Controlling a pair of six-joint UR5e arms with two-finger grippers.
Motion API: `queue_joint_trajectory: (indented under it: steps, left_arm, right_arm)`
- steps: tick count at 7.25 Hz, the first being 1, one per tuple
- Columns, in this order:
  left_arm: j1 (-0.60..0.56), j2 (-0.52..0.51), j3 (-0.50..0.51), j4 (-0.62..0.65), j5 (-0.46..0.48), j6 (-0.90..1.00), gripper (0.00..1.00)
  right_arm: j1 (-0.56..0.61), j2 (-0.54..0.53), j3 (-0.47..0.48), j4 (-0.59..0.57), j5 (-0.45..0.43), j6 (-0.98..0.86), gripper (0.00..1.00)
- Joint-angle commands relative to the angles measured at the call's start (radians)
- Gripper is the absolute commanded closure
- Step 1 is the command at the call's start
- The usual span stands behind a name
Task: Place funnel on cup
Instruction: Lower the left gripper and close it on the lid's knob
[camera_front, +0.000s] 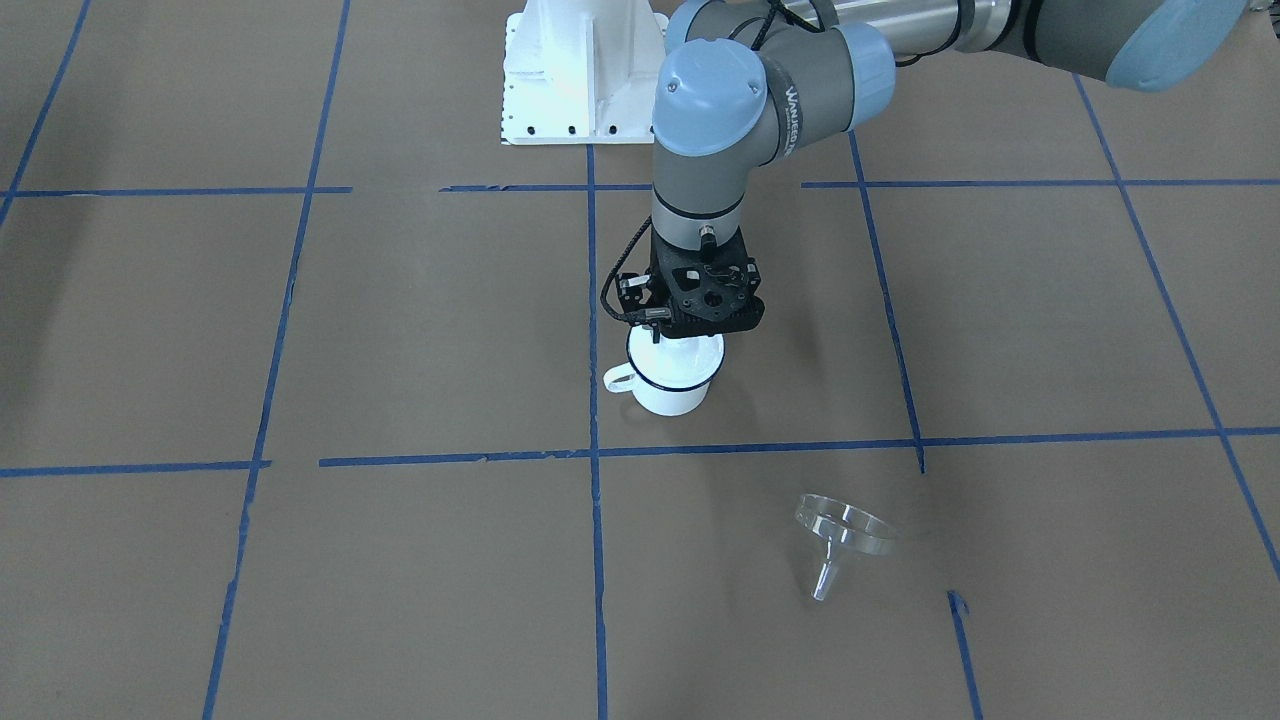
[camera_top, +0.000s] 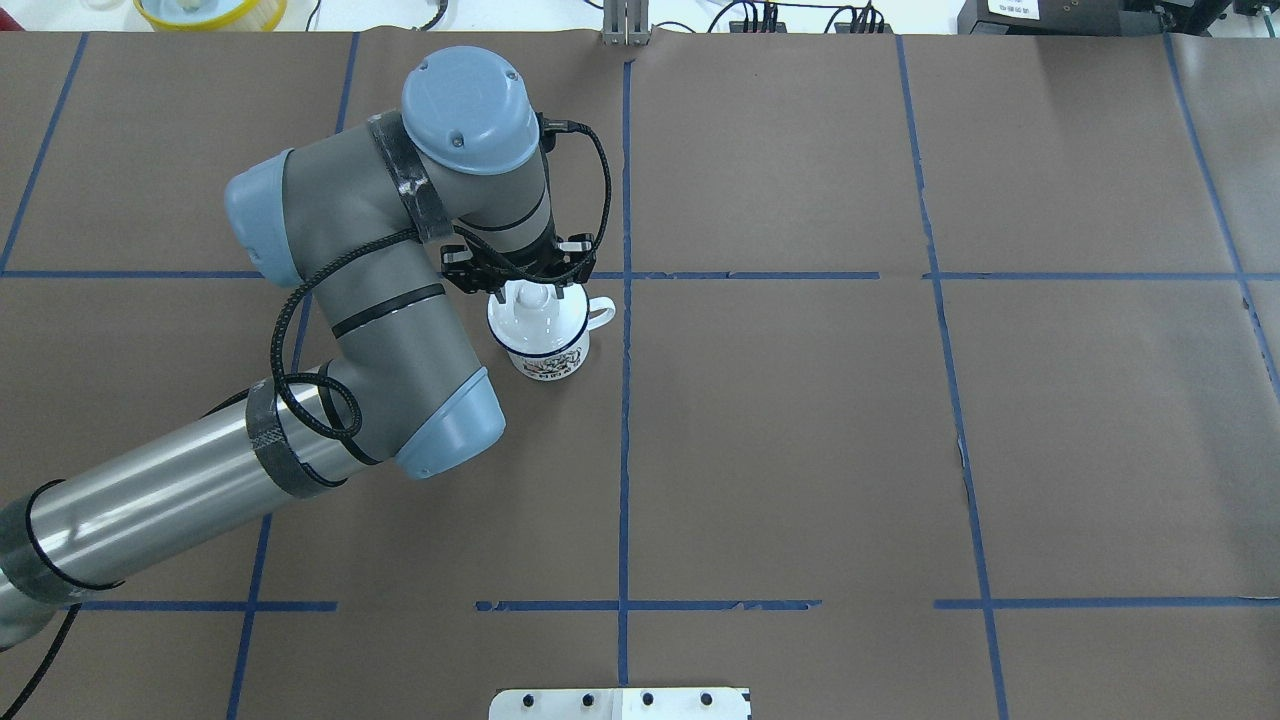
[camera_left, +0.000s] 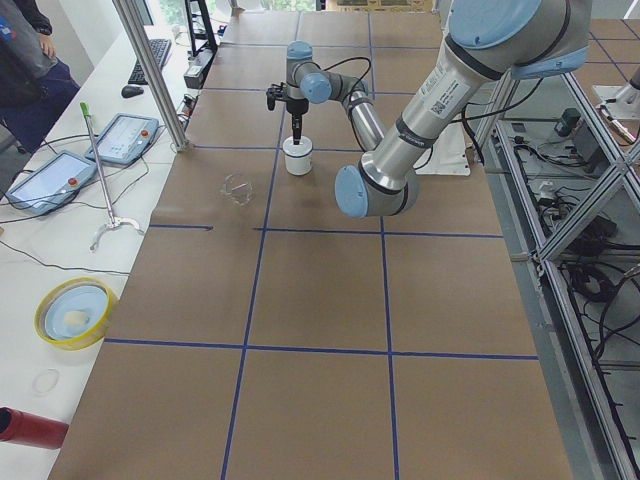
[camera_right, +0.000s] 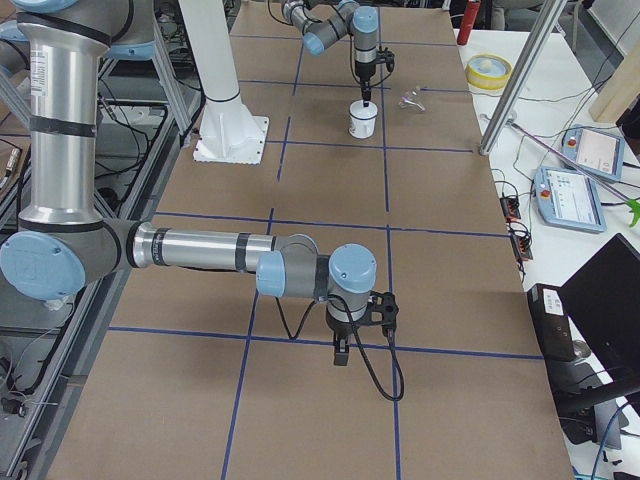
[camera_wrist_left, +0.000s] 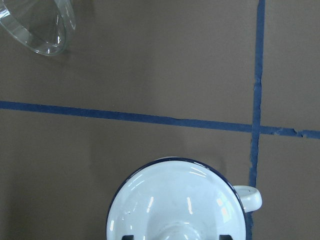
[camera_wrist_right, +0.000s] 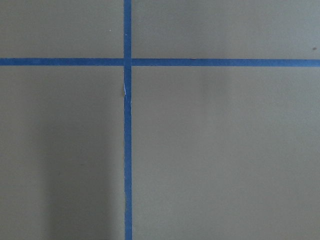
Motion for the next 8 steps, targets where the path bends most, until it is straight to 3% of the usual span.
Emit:
queue_joint_trajectory:
  steps: [1, 2, 4, 5, 6, 8]
  left_arm:
    - [0.001, 0.000, 0.002, -0.005, 0.002, -0.010, 0.42]
    - [0.002, 0.005, 0.007, -0.021, 0.002, -0.015, 0.56]
    - [0.004, 0.002, 0.001, -0.021, 0.000, -0.018, 0.56]
    - [0.002, 0.000, -0.005, -0.020, 0.000, -0.018, 0.74]
    - [0.004, -0.002, -0.016, -0.017, 0.000, -0.024, 1.00]
    - [-0.001, 0.006, -0.060, -0.008, 0.002, -0.028, 1.00]
  right_arm:
    - [0.000, 0.000, 0.000, 0.000, 0.000, 0.000, 0.00]
    - [0.000, 0.000, 0.000, 0.000, 0.000, 0.000, 0.00]
    - [0.000, 0.000, 0.000, 0.000, 0.000, 0.000, 0.00]
    - [0.000, 0.000, 0.000, 0.000, 0.000, 0.000, 0.00]
    - [0.000, 0.000, 0.000, 0.000, 0.000, 0.000, 0.00]
    - [0.000, 0.000, 0.000, 0.000, 0.000, 0.000, 0.00]
